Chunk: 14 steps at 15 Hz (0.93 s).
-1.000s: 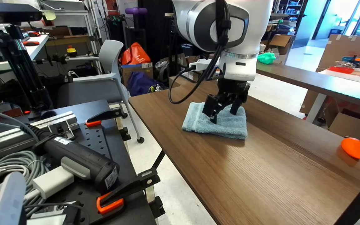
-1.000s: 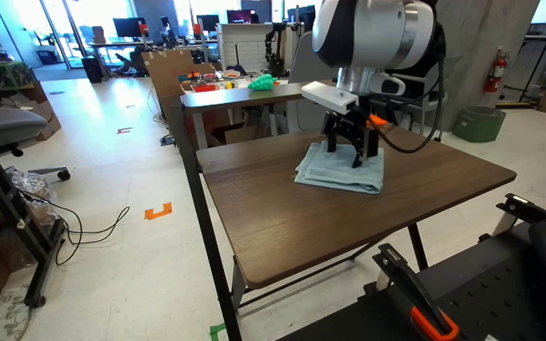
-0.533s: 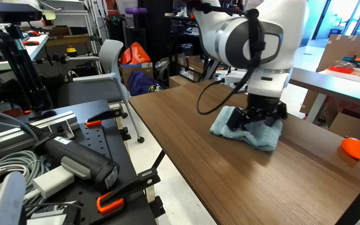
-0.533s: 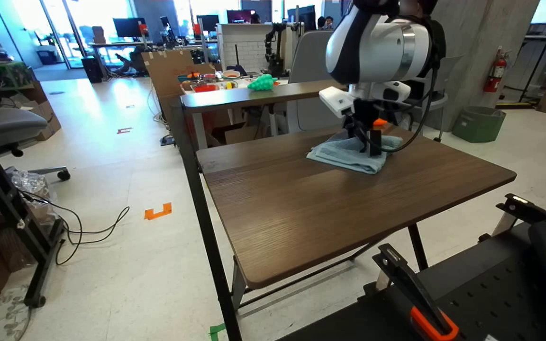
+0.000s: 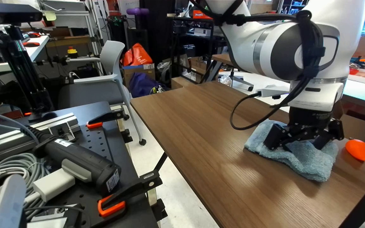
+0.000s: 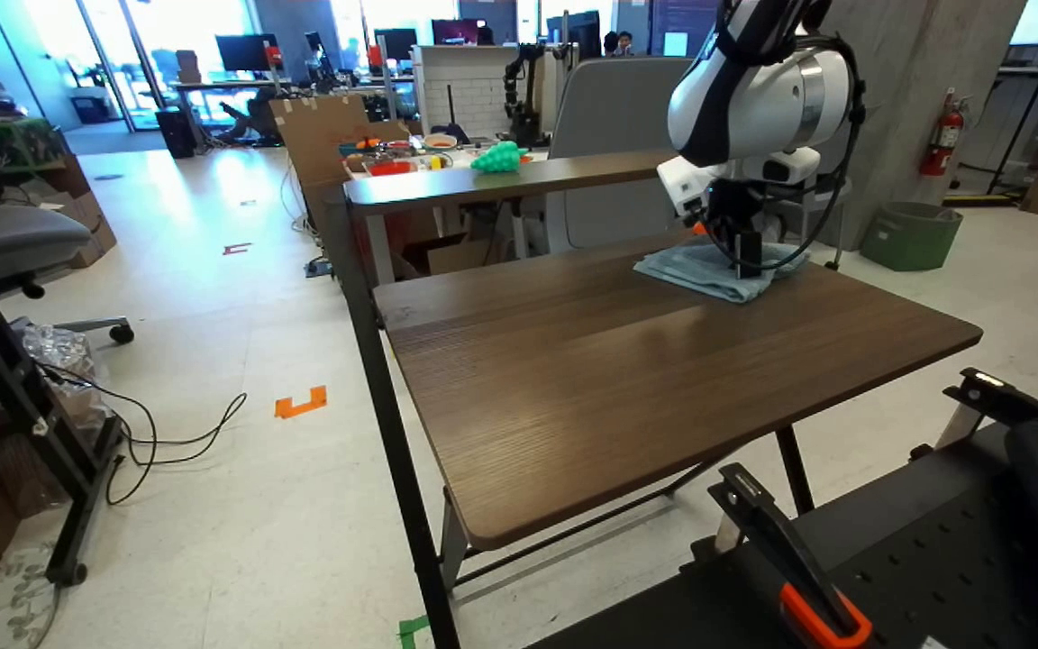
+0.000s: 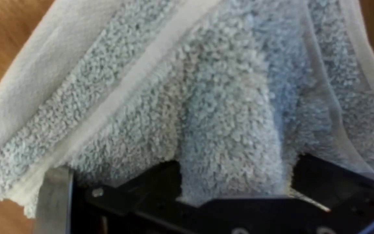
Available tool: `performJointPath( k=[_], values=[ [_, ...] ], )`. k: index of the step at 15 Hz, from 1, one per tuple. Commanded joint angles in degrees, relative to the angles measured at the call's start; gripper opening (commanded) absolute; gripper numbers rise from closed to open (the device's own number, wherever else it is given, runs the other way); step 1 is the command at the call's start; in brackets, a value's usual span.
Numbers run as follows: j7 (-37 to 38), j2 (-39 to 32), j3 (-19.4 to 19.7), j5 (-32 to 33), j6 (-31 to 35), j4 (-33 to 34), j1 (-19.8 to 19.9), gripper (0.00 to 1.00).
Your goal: Use the blue towel to wipe the table
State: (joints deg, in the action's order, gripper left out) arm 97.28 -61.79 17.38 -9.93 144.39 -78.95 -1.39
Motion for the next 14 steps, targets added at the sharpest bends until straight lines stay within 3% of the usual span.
performJointPath(
  k=[1,5,9,11,14],
  values=[
    [-6.1,5.8,0.3,6.0,2.5,-11.8,-1.6,1.0],
    [-14.1,13.1,3.7,13.5,5.1,-22.2,-2.5,1.0],
    [-25.0,20.3,6.5,19.5,12.8,-32.4,-2.1,1.0],
    [-30.3,21.9,7.0,21.1,15.3,-35.7,-2.2,1.0],
    [-34.6,22.2,7.0,21.1,14.0,-38.4,-3.8,1.0]
  ],
)
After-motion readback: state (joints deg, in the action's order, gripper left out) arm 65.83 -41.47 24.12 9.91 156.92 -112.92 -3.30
